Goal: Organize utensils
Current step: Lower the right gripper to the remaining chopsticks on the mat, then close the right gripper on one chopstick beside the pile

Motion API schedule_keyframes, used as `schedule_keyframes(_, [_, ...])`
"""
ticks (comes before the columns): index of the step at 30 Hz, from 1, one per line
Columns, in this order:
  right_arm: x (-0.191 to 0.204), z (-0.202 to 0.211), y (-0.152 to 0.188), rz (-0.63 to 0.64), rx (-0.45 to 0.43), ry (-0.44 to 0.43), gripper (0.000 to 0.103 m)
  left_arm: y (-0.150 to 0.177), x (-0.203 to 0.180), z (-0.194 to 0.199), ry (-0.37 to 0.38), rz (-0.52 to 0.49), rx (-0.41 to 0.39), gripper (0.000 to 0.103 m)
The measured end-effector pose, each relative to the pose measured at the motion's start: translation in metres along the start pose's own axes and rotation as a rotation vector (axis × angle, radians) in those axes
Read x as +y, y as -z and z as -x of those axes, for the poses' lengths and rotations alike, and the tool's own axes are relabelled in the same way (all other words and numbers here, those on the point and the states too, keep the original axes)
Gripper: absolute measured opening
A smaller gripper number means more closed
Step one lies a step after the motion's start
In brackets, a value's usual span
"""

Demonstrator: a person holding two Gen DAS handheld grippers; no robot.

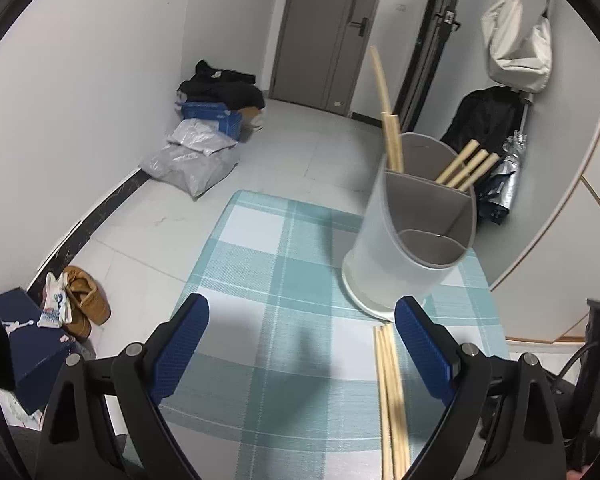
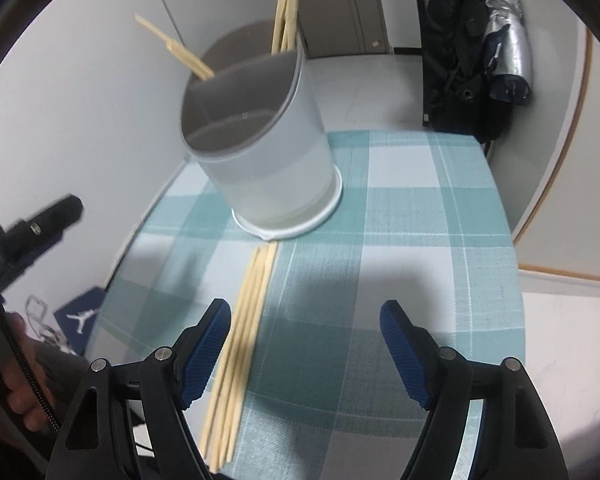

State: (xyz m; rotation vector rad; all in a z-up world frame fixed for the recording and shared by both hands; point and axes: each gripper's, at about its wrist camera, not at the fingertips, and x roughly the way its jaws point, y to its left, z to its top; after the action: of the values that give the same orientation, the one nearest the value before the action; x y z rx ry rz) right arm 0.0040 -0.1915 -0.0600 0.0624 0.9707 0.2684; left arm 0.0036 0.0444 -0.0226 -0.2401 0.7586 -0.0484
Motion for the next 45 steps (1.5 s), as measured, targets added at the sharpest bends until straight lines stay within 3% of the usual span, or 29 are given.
schedule_keyframes(7, [0.018,-0.035,0.001,0.084,0.075,0.071,0.075,-0.001,0.014,-0.011,-0.025,0.028,0.045,0.092])
schedule_keyframes(12, [0.028,-0.044,-0.001,0.12,0.074,0.081,0.075,-0.003,0.025,-0.016,-0.023,0.069,0.068,0.092])
schedule_keyframes(19, [0.037,-0.059,0.001,0.156,0.119,0.077,0.044,-0.005,0.031,-0.018,-0.014,0.106,0.096,0.092])
schedule_keyframes(24, [0.041,-0.059,0.002,0.178,0.118,0.098,0.035,-0.005,0.033,-0.019,-0.008,0.12,0.104,0.092])
schedule_keyframes(32, [0.06,-0.06,0.003,0.249,0.107,0.139,0.028,-0.006,0.036,-0.02,-0.011,0.128,0.112,0.092])
schedule_keyframes(36, [0.061,-0.064,0.0,0.221,0.108,0.154,0.028,-0.005,0.04,-0.021,-0.017,0.142,0.121,0.092])
schedule_keyframes(41, [0.054,-0.066,-0.005,0.152,0.127,0.138,0.017,-0.004,0.043,-0.02,-0.033,0.144,0.116,0.092])
schedule_keyframes(45, [0.062,-0.067,0.0,0.19,0.131,0.156,0.014,-0.004,0.045,-0.019,-0.04,0.15,0.114,0.092])
